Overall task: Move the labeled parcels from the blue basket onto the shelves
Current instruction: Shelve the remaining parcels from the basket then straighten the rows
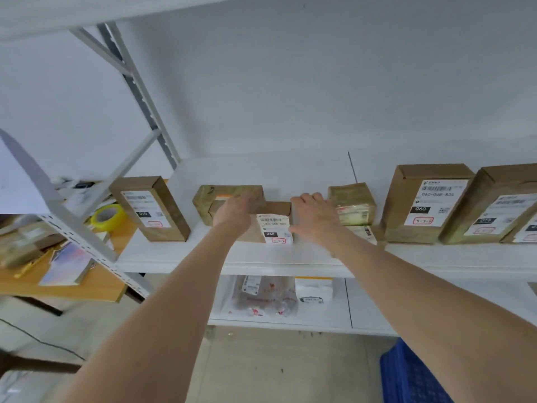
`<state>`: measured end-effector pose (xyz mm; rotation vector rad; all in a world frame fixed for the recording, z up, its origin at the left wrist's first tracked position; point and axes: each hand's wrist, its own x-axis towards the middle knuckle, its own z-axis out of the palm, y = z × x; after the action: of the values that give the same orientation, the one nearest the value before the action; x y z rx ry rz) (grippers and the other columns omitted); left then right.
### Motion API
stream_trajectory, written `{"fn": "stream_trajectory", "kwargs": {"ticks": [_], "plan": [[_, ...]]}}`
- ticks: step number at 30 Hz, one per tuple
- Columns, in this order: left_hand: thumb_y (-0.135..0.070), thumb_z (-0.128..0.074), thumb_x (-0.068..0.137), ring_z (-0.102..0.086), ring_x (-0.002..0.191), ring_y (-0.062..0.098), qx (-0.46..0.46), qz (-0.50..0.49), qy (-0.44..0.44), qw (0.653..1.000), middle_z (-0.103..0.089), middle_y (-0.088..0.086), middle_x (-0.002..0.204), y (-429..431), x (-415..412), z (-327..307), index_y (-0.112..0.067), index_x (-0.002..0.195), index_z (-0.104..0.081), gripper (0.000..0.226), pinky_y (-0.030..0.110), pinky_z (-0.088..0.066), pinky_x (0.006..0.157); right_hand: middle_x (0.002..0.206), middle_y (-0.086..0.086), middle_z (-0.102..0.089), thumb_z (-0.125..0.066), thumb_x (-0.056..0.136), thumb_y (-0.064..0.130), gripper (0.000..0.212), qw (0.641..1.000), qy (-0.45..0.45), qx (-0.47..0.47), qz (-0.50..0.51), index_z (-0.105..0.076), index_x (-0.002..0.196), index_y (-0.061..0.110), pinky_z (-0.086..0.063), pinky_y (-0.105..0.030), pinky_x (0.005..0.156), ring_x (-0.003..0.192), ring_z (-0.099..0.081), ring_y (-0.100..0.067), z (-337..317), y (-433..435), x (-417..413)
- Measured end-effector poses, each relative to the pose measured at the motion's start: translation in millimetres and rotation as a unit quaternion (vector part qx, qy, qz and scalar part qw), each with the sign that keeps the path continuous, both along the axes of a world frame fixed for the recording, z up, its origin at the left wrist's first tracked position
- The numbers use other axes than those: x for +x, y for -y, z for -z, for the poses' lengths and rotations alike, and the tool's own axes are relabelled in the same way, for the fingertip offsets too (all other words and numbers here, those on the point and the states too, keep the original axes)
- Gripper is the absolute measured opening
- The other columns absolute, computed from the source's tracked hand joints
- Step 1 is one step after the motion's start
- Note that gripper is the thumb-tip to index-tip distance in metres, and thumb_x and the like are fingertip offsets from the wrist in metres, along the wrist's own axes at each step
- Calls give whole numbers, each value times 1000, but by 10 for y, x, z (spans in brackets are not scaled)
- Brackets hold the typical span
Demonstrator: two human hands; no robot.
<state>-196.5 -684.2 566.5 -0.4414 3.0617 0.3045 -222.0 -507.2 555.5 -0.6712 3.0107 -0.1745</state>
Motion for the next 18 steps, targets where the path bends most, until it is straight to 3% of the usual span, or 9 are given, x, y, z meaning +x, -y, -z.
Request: {"fn": "stream_trajectory", "kwargs": {"ticks": [6,10,14,18], "plan": [[7,-41,86,-44,127,28,7,19,-3,1000,-40,6,141,512,-93,106,-17,142,-39,61,40,-47,95,143,-1,-38,-69,80,41,86,999,39,6,3,-20,147,20,-34,-39,100,134,-30,-28,139,706,-165],[6,-46,83,-39,129,29,2,30,9,1000,-36,6,144,844,-139,163,-17,143,-33,65,42,-43,98,128,-2,-46,-60,81,10,60,998,44,51,13,-38,136,25,-39,-36,88,119,-44,-24,166,867,-221],[-1,-49,86,-41,127,28,6,29,12,1000,-39,7,139,980,-202,155,-15,138,-39,56,42,-44,95,115,0,-53,-57,81,11,48,991,95,96,0,-45,125,25,-42,-31,72,106,-56,-24,-27,762,-295],[4,-48,83,-41,126,26,12,23,6,1000,-39,7,139,938,-246,78,-12,135,-43,54,39,-45,94,109,0,-55,-57,79,6,45,985,106,138,18,-46,120,23,-41,-30,68,96,-57,-23,-105,561,-267]]}}
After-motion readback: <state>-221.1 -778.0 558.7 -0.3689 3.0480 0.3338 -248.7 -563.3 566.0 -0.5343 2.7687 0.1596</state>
